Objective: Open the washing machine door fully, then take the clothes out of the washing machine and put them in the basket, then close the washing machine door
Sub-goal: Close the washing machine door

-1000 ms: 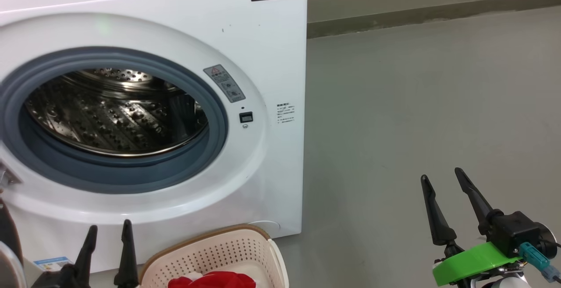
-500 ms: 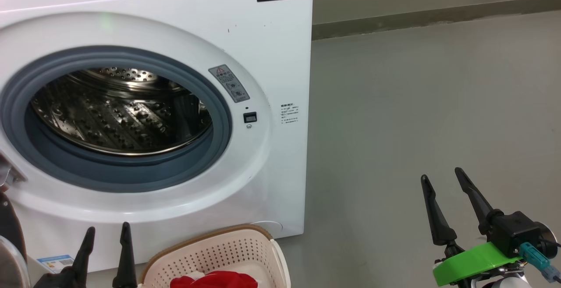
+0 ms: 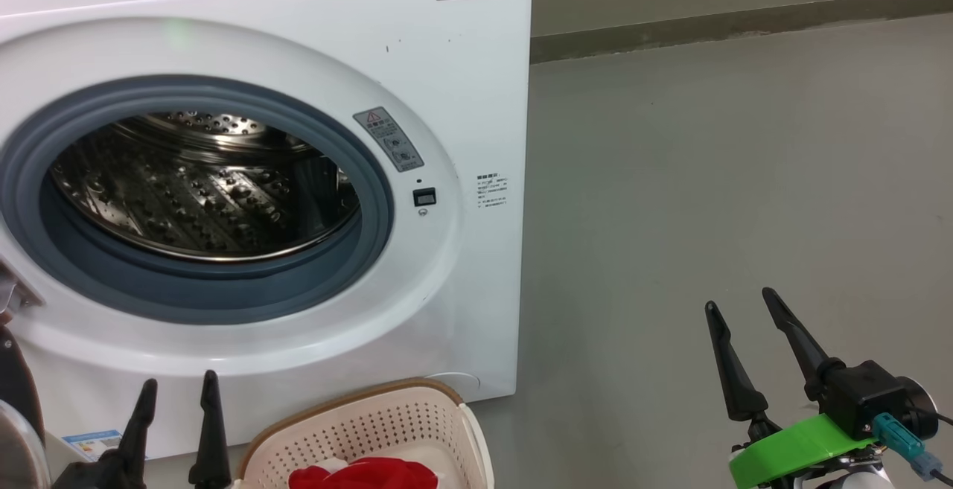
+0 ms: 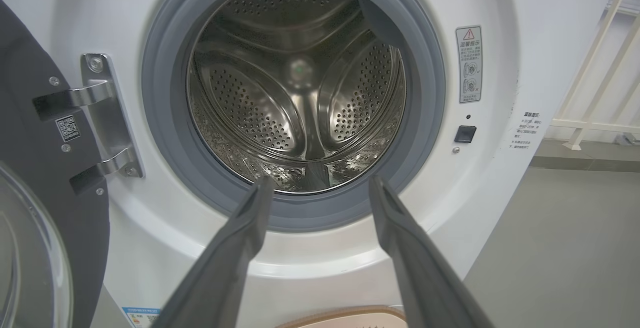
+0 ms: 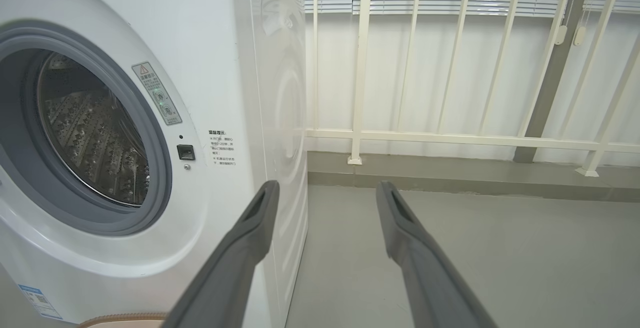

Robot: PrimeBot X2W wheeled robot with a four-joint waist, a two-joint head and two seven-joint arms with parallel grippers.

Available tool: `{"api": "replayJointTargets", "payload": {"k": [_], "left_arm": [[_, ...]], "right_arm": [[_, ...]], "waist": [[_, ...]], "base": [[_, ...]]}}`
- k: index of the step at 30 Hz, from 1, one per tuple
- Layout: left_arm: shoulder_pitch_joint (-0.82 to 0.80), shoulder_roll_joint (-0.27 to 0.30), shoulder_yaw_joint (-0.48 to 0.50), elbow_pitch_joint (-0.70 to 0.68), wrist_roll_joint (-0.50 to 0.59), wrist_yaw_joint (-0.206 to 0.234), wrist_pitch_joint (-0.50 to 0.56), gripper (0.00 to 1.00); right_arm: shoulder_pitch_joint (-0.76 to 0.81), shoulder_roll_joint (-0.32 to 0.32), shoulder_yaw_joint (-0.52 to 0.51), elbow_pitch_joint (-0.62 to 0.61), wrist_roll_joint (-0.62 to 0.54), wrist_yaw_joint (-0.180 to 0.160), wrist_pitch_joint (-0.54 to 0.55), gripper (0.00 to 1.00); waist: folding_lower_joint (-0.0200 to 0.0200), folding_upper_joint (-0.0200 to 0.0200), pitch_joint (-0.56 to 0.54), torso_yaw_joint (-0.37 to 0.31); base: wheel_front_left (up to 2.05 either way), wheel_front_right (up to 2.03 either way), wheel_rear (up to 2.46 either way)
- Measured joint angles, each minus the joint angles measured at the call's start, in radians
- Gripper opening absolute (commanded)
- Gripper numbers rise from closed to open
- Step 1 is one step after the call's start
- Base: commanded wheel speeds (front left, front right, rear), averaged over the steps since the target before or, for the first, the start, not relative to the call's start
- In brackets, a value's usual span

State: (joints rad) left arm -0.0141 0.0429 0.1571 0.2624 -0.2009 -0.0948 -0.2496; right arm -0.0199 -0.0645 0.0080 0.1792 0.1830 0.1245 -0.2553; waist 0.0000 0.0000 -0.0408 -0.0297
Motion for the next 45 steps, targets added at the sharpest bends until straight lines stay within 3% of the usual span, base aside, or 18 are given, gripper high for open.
{"api": "replayJointTargets", "payload": {"k": [18, 35, 45], "left_arm": [[0.018, -0.001, -0.020, -0.068, 0.008, 0.017, 0.000, 1.00], [0.018, -0.001, -0.032, -0.067, -0.002, 0.015, 0.000, 1.00], [0.018, -0.001, -0.031, -0.070, -0.002, 0.014, 0.000, 1.00]], "right_arm": [[0.000, 0.000, 0.001, 0.007, 0.000, 0.000, 0.000, 1.00], [0.000, 0.000, 0.000, 0.009, 0.000, 0.000, 0.000, 1.00], [0.000, 0.000, 0.000, 0.010, 0.000, 0.000, 0.000, 1.00]], "waist": [[0.0000, 0.0000, 0.002, 0.003], [0.0000, 0.0000, -0.002, 0.011], [0.0000, 0.0000, -0.002, 0.017]], "base": [[-0.12, 0.12, 0.00], [-1.62, 1.62, 0.00], [-0.52, 0.52, 0.00]]}}
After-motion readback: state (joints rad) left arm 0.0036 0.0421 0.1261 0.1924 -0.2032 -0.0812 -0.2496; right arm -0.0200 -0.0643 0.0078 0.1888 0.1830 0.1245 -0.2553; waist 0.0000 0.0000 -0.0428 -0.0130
